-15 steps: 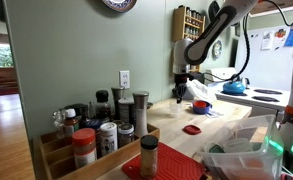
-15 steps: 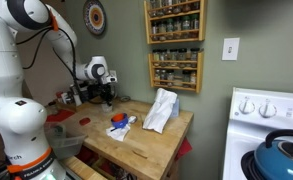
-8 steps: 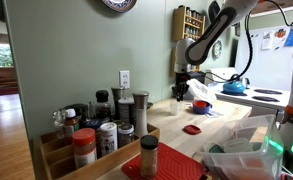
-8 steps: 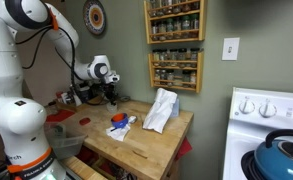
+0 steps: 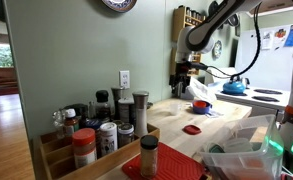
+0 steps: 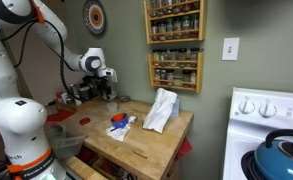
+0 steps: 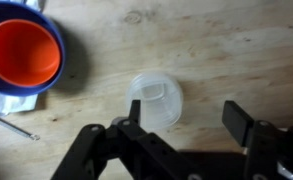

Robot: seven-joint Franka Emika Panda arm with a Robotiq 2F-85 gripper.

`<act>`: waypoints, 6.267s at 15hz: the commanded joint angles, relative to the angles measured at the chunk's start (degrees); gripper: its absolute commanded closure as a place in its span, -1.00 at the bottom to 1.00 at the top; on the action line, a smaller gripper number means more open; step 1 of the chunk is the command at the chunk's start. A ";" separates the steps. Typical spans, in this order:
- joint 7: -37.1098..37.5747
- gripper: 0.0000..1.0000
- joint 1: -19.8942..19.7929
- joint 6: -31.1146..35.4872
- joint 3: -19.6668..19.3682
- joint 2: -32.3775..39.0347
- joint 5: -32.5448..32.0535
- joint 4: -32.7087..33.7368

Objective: Stack up the transparent bowl and put a lid on them

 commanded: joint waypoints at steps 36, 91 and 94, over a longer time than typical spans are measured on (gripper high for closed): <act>-5.91 -1.00 5.82 3.42 7.47 14.78 13.83 -5.93; -6.59 0.07 0.60 -19.48 -1.12 17.40 -13.09 19.19; -6.87 0.07 0.65 -19.79 -1.28 18.29 -13.31 20.39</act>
